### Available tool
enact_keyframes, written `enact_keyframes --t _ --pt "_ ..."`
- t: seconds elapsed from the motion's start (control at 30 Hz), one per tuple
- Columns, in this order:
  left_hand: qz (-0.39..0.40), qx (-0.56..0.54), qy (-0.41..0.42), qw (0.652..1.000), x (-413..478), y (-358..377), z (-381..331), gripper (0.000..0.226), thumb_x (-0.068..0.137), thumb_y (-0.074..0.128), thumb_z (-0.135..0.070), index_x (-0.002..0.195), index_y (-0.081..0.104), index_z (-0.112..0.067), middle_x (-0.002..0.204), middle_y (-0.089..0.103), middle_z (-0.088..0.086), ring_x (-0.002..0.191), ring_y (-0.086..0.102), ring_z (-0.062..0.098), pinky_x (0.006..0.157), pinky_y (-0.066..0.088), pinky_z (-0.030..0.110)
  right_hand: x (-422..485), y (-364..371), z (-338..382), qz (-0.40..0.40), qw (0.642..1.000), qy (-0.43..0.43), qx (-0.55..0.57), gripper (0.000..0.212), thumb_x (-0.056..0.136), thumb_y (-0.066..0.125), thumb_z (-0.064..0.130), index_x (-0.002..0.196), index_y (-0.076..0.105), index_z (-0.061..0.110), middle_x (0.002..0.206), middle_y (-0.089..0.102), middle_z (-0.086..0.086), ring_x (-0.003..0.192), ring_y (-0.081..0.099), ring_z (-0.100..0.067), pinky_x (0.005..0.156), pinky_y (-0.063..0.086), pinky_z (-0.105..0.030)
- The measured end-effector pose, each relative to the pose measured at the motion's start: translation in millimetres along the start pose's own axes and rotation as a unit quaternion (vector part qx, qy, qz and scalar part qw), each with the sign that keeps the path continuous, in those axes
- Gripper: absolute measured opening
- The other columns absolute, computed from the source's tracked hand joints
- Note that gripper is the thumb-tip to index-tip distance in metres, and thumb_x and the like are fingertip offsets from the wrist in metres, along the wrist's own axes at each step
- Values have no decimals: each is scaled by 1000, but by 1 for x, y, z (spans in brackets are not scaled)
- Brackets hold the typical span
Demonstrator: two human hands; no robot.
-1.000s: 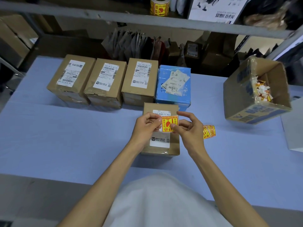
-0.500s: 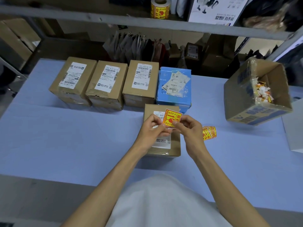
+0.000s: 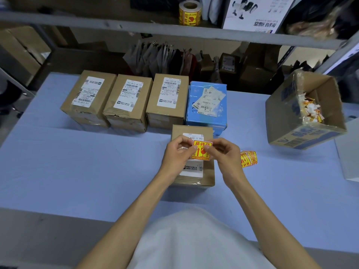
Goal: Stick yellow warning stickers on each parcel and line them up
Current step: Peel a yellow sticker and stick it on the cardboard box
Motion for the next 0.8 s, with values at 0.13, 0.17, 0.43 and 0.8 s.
enact_keyframes --t 0.13,0.17,0.43,0.8 --pt "-11 33 -11 999 0 -1 3 11 89 66 -14 83 60 -22 100 65 7 102 65 20 80 59 37 0 2 2 7 1000 -6 -15 5 87 65 4 91 67 6 89 70 -4 80 66 -10 70 56 -23" --pt "-14 31 -13 999 0 -1 3 10 89 65 -14 84 60 -21 100 66 7 101 65 20 79 59 35 0 2 3 10 1000 -8 -17 5 87 65 4 92 67 6 89 70 -4 80 66 -10 70 56 -24" --pt "-3 36 -17 999 1 -3 4 6 91 61 -14 85 62 -13 90 68 6 71 69 11 63 55 19 1 5 6 45 998 -30 -38 10 91 60 5 87 67 11 83 69 -5 76 66 -10 67 53 -17" --pt "43 59 -50 996 -4 3 10 10 89 63 -11 81 67 -17 84 71 6 71 68 13 66 54 22 6 -6 10 -10 999 -43 -29 12 89 63 4 91 69 14 88 70 4 78 65 -3 69 55 -15"
Point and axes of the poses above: each hand's wrist, its own x-axis towards the middle knuckle, its own y-axis out of the palm, z = x × y, the point moved 7 cm from there along x, towards the middle knuckle
